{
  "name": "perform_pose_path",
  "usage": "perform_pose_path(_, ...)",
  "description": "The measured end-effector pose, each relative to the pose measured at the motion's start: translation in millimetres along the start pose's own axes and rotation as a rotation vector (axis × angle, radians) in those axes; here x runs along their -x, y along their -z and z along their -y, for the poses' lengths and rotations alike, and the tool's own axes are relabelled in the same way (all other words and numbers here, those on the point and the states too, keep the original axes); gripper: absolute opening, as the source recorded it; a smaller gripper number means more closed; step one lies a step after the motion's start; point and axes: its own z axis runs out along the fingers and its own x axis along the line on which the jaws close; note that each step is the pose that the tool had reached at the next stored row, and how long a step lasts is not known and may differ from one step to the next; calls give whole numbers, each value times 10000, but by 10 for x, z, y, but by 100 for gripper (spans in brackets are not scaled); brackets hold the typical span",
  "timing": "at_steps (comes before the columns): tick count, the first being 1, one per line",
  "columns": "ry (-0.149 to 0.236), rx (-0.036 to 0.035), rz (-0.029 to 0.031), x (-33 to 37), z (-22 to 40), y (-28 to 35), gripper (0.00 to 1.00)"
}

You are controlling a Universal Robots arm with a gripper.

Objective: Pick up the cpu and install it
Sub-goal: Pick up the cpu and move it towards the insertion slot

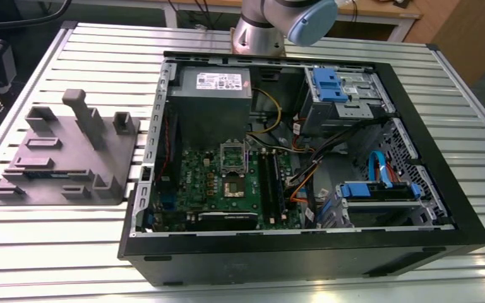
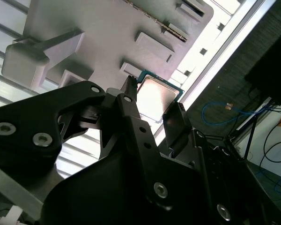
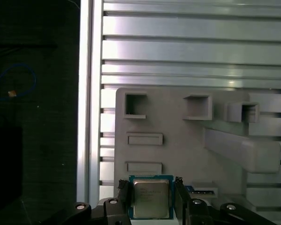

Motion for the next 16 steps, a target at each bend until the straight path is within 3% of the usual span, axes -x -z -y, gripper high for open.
perform_pose_path(2,0,0,0,0,0,18,47)
perform_pose_path(3,0,0,0,1,0,56,47)
perform_pose_path(16,0,0,1,2,1,145,47)
